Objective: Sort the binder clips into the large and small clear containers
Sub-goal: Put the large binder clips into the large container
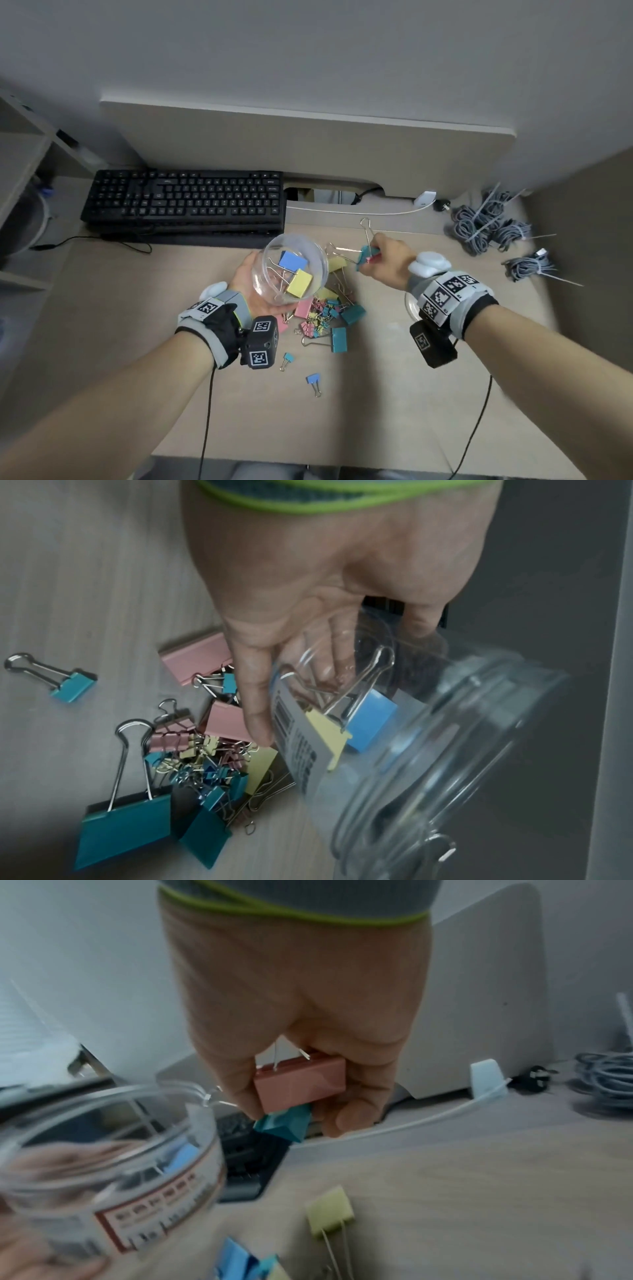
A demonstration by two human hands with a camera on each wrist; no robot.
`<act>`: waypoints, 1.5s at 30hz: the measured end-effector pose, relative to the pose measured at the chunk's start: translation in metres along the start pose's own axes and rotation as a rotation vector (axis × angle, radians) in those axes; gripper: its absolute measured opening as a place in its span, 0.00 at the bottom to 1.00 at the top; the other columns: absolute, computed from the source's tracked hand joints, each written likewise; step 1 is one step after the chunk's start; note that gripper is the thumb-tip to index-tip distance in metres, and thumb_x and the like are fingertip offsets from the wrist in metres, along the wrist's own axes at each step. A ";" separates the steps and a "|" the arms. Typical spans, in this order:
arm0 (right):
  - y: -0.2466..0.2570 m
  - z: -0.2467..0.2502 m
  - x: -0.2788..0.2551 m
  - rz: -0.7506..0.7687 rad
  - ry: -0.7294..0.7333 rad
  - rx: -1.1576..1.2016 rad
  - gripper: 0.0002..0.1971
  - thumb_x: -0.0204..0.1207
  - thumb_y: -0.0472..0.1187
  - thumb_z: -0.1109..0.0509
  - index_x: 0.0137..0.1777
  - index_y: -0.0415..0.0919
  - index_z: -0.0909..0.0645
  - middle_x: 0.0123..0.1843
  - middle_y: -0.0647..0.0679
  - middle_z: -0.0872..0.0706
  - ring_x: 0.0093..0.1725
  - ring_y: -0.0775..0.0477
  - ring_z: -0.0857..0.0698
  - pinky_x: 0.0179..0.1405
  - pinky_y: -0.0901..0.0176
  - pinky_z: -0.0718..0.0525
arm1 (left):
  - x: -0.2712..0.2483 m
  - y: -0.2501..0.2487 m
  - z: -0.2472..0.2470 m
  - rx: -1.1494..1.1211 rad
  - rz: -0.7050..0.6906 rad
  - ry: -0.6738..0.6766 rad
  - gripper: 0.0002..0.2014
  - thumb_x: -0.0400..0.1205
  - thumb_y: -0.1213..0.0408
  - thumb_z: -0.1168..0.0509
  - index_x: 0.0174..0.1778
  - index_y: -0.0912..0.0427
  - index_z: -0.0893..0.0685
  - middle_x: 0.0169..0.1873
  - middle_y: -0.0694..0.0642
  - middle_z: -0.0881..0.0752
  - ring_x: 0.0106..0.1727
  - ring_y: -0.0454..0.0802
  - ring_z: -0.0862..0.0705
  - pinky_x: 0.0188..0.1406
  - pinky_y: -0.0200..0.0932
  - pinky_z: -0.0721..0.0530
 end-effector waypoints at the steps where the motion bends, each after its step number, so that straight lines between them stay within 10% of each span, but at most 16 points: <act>1: 0.011 0.007 -0.003 0.016 -0.006 0.028 0.16 0.70 0.50 0.26 0.48 0.46 0.28 0.45 0.48 0.17 0.44 0.42 0.19 0.37 0.55 0.25 | 0.001 -0.002 0.000 -0.021 0.004 0.010 0.38 0.80 0.29 0.49 0.67 0.58 0.17 0.61 0.64 0.13 0.66 0.71 0.18 0.75 0.70 0.29; 10: 0.104 0.017 -0.025 0.217 0.041 -0.233 0.16 0.71 0.48 0.28 0.52 0.39 0.23 0.42 0.45 0.20 0.44 0.39 0.17 0.29 0.58 0.30 | -0.005 -0.009 -0.003 0.018 -0.055 0.020 0.40 0.75 0.27 0.41 0.71 0.55 0.18 0.61 0.62 0.11 0.61 0.71 0.13 0.56 0.71 0.15; 18: 0.159 -0.008 -0.040 0.441 0.082 -0.232 0.24 0.72 0.44 0.28 0.67 0.40 0.28 0.50 0.46 0.17 0.44 0.46 0.21 0.40 0.59 0.28 | -0.013 0.000 -0.018 0.058 -0.021 0.071 0.41 0.79 0.27 0.49 0.68 0.60 0.17 0.64 0.68 0.14 0.65 0.71 0.16 0.65 0.67 0.20; 27: 0.135 0.006 -0.035 0.359 -0.020 -0.146 0.25 0.71 0.48 0.28 0.65 0.42 0.30 0.60 0.47 0.25 0.48 0.45 0.20 0.47 0.50 0.18 | -0.014 -0.003 -0.005 0.042 -0.015 0.077 0.45 0.77 0.25 0.50 0.71 0.63 0.18 0.66 0.70 0.15 0.67 0.71 0.17 0.73 0.69 0.25; 37: 0.152 -0.009 -0.049 0.404 -0.013 -0.207 0.16 0.74 0.55 0.30 0.45 0.46 0.32 0.34 0.56 0.22 0.37 0.45 0.19 0.35 0.53 0.21 | -0.024 0.000 -0.018 0.050 -0.045 0.115 0.39 0.81 0.28 0.51 0.65 0.59 0.14 0.61 0.67 0.11 0.64 0.70 0.15 0.63 0.66 0.19; 45: 0.164 -0.027 -0.051 0.421 0.097 -0.092 0.19 0.84 0.53 0.40 0.39 0.39 0.21 0.36 0.47 0.18 0.38 0.46 0.22 0.38 0.57 0.30 | -0.030 0.003 -0.019 0.003 -0.067 0.094 0.36 0.82 0.31 0.49 0.60 0.59 0.13 0.42 0.64 0.07 0.52 0.67 0.13 0.63 0.68 0.20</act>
Point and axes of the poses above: each hand's wrist, its own x-axis towards the middle knuckle, its own z-axis out of the back of the hand, y = z × x, the point moved 9 cm from there along x, towards the middle knuckle
